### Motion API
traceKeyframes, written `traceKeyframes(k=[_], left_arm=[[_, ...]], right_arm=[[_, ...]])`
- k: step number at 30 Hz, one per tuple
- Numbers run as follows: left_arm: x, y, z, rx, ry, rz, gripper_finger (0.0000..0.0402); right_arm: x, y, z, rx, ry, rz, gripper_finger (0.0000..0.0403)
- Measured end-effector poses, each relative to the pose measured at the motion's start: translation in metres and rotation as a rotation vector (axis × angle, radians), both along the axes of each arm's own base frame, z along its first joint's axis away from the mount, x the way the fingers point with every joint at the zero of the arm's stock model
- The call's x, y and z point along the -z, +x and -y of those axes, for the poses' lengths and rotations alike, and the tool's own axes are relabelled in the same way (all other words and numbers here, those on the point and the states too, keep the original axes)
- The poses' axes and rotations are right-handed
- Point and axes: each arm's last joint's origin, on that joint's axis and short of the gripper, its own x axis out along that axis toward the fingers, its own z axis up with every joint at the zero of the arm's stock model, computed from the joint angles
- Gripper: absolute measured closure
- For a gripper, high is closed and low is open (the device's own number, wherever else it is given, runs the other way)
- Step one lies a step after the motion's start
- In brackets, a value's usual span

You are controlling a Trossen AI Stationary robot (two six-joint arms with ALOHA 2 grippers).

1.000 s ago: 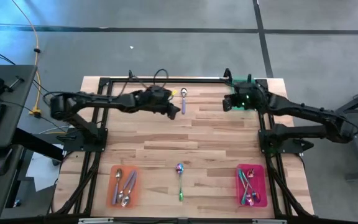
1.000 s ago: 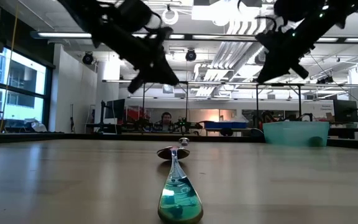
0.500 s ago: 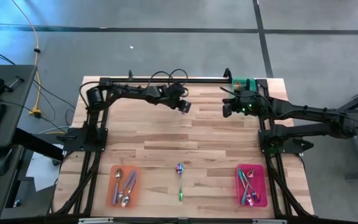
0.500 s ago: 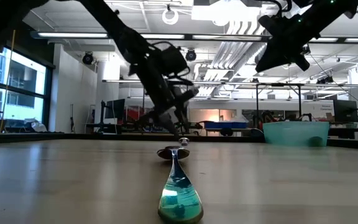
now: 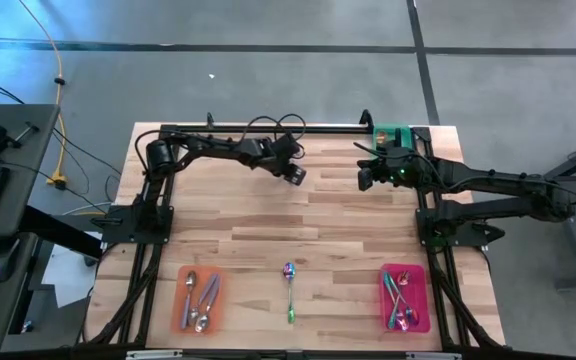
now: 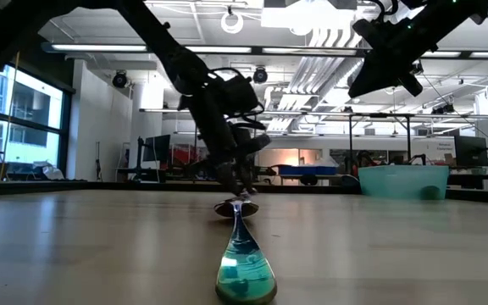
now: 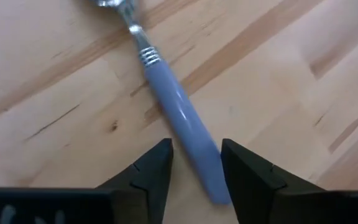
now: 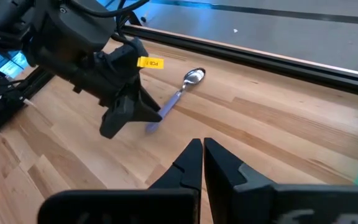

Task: Sort silverware by color (type)
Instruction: Put the purple spoon into the orange bin

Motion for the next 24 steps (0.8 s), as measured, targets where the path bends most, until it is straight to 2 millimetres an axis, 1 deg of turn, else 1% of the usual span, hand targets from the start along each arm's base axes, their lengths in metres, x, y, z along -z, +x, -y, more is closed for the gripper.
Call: traceKeyframes(k=[4,8,16,18,23,24], left_arm=[[0.002,-0.004,0.003,0.087,-0.019,-0.056,0.0296],[0.001,-0.01,0.012,0.15,-0.026,-0.143,0.0326],[-0.009,-0.019,0.026,0.292,-0.04,-0.235,0.0378],[-0.009,-0.022,0.031,0.336,-0.051,-0.271,0.0384],[-0.008,-0.026,0.042,0.411,-0.085,-0.343,0.0385],[-0.012,-0.027,0.044,0.418,-0.09,-0.343,0.0385]], right_arm=[[0.0,0.0,0.0,0.0,0.0,0.001,0.0403],[0.0,0.0,0.0,0.007,0.011,0.008,0.0403],[0.0,0.0,0.0,-0.004,0.013,0.004,0.0403],[0.0,-0.001,0.0,-0.004,0.013,0.003,0.0403],[0.0,0.0,0.0,-0.015,-0.002,-0.005,0.0403],[0.0,0.0,0.0,-0.016,-0.002,-0.005,0.0403]])
